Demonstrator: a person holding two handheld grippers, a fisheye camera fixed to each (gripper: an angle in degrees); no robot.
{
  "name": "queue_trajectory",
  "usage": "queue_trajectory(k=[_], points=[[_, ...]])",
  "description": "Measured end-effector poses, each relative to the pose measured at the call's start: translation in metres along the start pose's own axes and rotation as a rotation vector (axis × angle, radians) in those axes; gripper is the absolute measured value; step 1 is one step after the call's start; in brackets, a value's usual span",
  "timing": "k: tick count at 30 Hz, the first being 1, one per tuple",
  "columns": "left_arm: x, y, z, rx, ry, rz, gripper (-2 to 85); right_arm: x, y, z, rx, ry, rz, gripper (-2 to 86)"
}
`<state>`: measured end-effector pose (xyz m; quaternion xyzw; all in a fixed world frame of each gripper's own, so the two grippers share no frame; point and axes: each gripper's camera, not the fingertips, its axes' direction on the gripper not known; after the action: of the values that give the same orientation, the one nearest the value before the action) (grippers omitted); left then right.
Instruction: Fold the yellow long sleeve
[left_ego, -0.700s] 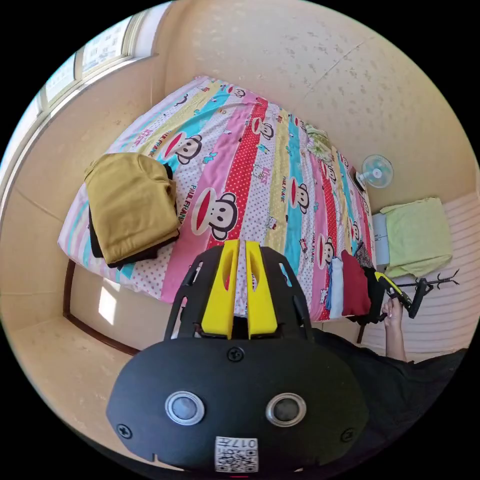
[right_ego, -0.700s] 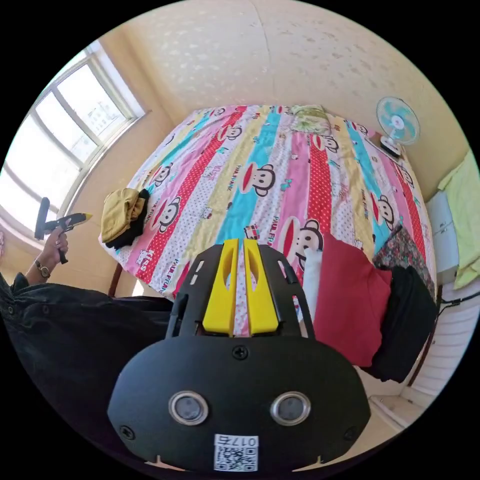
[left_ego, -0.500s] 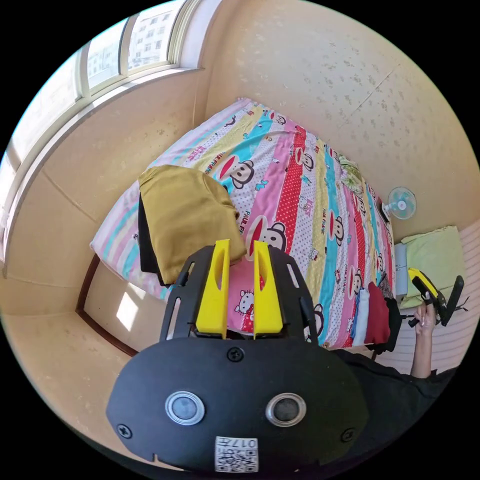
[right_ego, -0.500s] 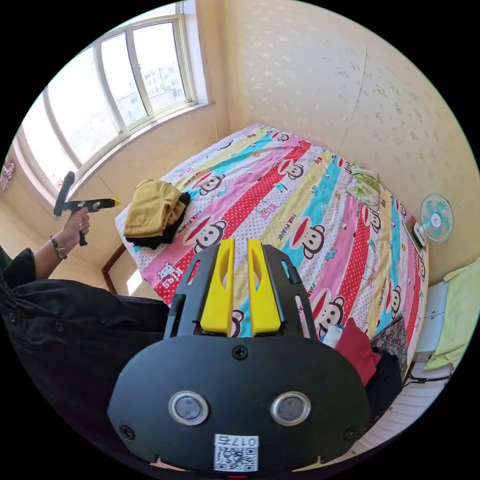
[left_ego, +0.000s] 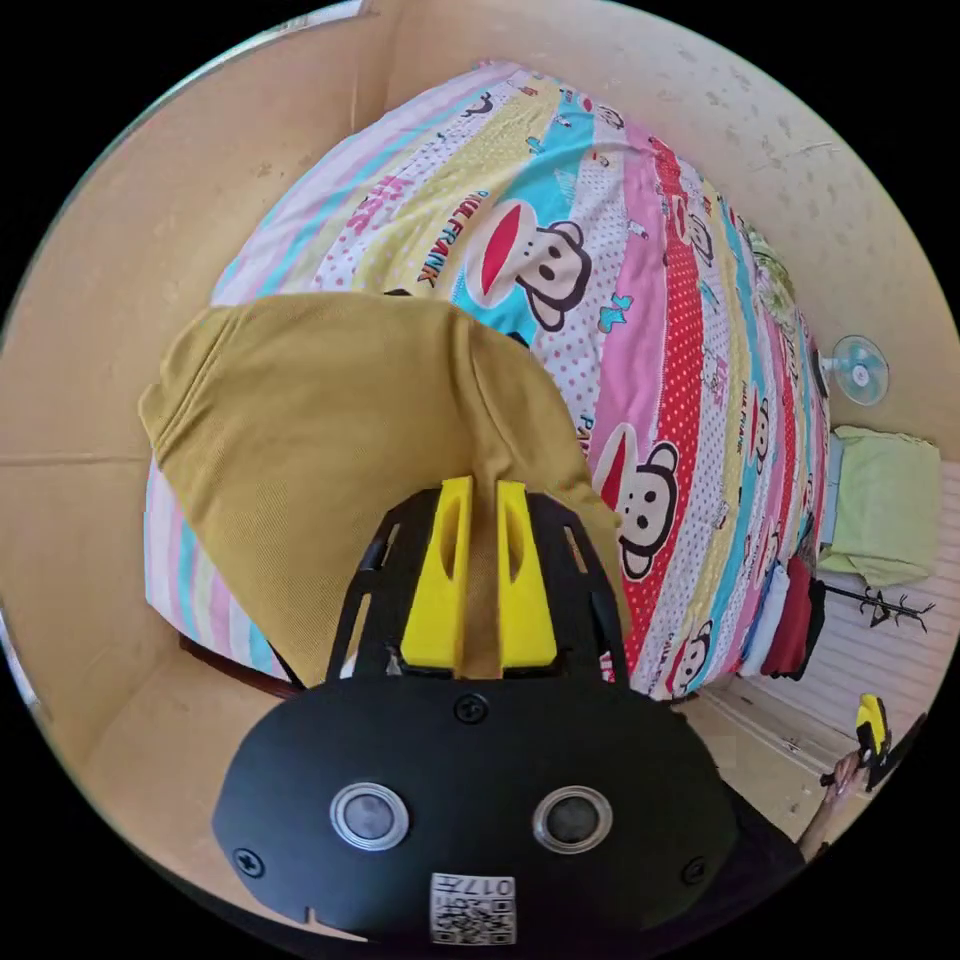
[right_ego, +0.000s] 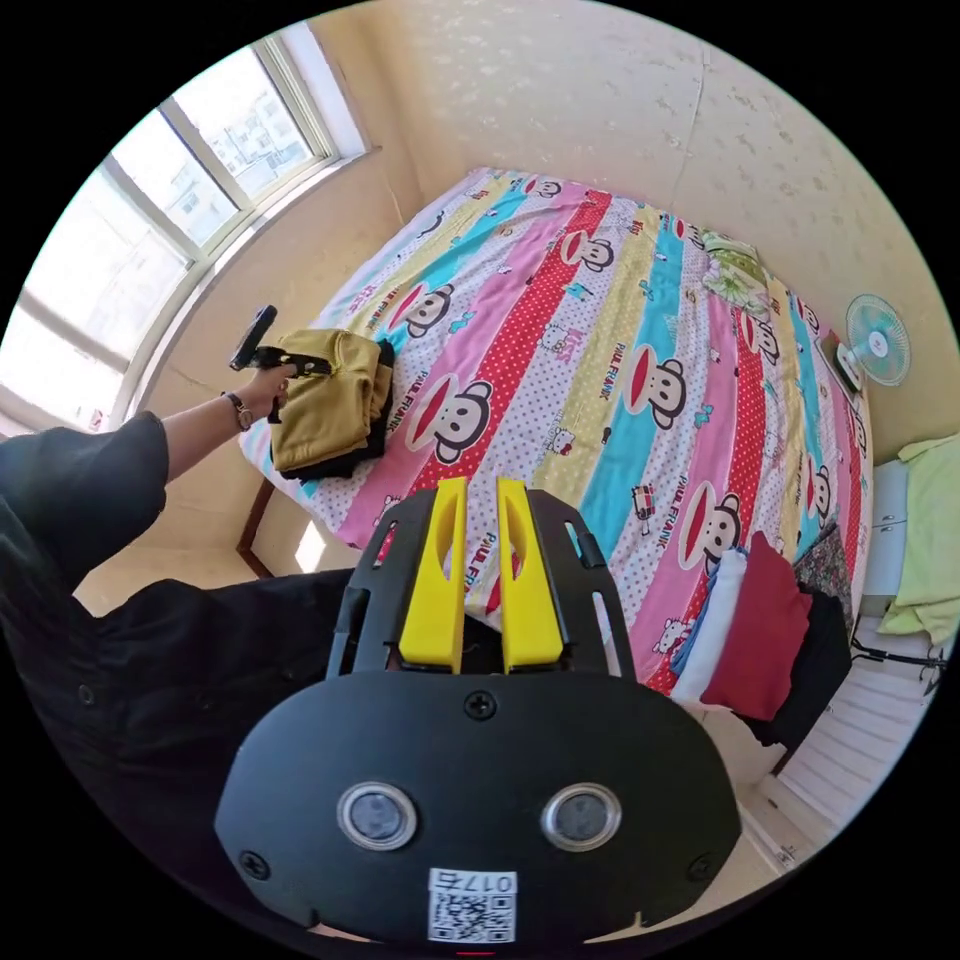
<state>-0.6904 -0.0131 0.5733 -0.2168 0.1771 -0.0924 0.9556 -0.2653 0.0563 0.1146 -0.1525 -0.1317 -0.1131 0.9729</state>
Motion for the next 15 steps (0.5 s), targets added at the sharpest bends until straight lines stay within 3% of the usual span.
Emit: queue_trajectory(k=[3,5,8,15], points=[[-0.036,0.033,-0.002,0.007,0.339,-0.077,0.4,-0.021,-0.023,0.012,-0.034,-0.039,-0.083,7.1],[-0.065,0.089,-0.027,0.126,0.513,-0.069,-0.3,-0.051,-0.053,0.026,-0.037,-0.116,-0.206,8.1],[-0.096,0.163,-0.064,0.255,0.563,-0.055,-0.6,-0.098,-0.105,0.058,-0.041,-0.211,-0.381,9.7],[-0.156,0.235,-0.092,0.269,0.432,-0.151,-0.6,-0.238,-0.231,0.143,-0.013,-0.502,-0.758,13.4]])
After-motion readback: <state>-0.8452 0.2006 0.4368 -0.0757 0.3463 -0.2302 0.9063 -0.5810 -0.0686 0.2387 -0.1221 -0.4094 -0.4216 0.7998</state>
